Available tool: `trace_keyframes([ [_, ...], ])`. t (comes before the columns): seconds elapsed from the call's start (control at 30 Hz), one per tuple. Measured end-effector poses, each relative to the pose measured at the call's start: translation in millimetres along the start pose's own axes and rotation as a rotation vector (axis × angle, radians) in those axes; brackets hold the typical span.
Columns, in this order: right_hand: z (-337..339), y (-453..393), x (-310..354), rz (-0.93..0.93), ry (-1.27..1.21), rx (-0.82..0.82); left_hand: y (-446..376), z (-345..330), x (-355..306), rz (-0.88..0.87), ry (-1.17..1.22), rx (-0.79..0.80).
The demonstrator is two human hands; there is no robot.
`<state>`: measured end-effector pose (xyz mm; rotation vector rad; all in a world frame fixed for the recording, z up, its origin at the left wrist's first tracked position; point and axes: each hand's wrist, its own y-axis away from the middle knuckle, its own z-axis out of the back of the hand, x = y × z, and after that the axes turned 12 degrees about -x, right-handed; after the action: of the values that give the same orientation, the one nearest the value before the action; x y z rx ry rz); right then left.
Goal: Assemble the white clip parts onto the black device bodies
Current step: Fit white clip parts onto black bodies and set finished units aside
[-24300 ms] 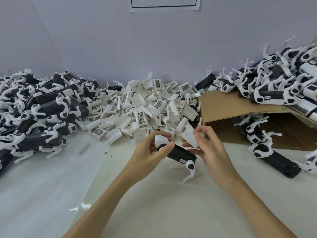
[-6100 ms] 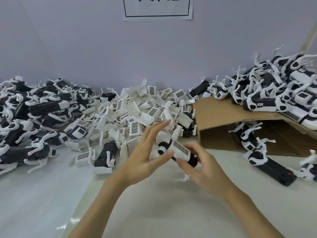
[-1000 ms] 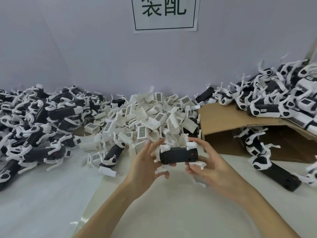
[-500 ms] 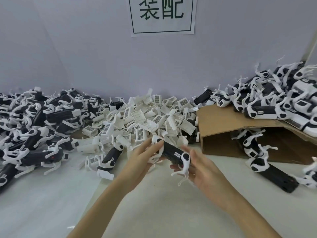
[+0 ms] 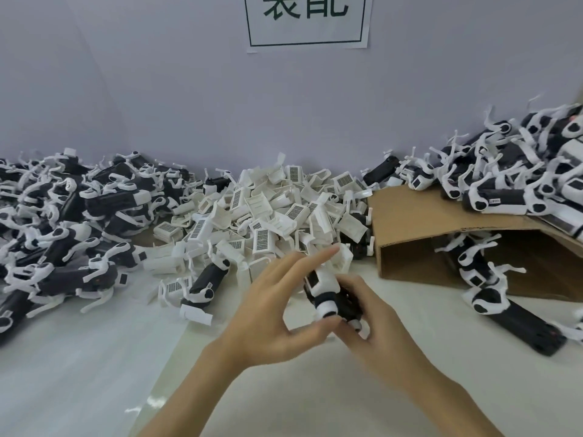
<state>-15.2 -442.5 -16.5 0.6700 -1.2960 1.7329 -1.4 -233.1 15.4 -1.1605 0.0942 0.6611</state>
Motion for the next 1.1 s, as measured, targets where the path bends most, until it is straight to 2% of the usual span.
trace_keyframes([
  [0.1,-2,1,-6,0.109,0.058,-0.007,2,-6,-7,-0.061,0.022,-0.031],
  [0.2,-2,-1,-7,0.163,0.070,-0.051,3,-8,-10,-0.014,0.059,-0.058],
  [0.33,2,-5,-2,0.259,0.178,-0.244,2,-7,-6,0.198,0.112,-0.099],
  [0.43,4,-4,0,0.294,0.302,-0.318,8,-15,-8,0.385,0.205,-0.163],
  [0.5,1,-2,2,0.316,0.372,-0.314,12,-27,-14,0.516,0.352,-0.225],
  [0.57,-5,3,3,0.307,0.355,-0.273,11,-36,-18,0.596,0.403,-0.348],
  [0.63,-12,7,3,0.190,0.232,-0.194,8,-36,-13,0.649,0.419,-0.473],
  [0.7,-17,10,3,0.049,0.144,-0.113,5,-27,-1,0.670,0.443,-0.533],
  [0.83,-27,13,-1,0.032,0.232,-0.028,4,-11,16,0.645,0.429,-0.513],
  [0.93,-25,10,0,0.076,0.309,-0.081,8,-11,22,0.628,0.421,-0.461],
  [1.0,-20,7,2,0.166,0.368,-0.133,7,-14,21,0.694,0.486,-0.447],
  [1.1,-19,8,3,0.206,0.374,-0.136,5,-16,20,0.823,0.591,-0.537],
])
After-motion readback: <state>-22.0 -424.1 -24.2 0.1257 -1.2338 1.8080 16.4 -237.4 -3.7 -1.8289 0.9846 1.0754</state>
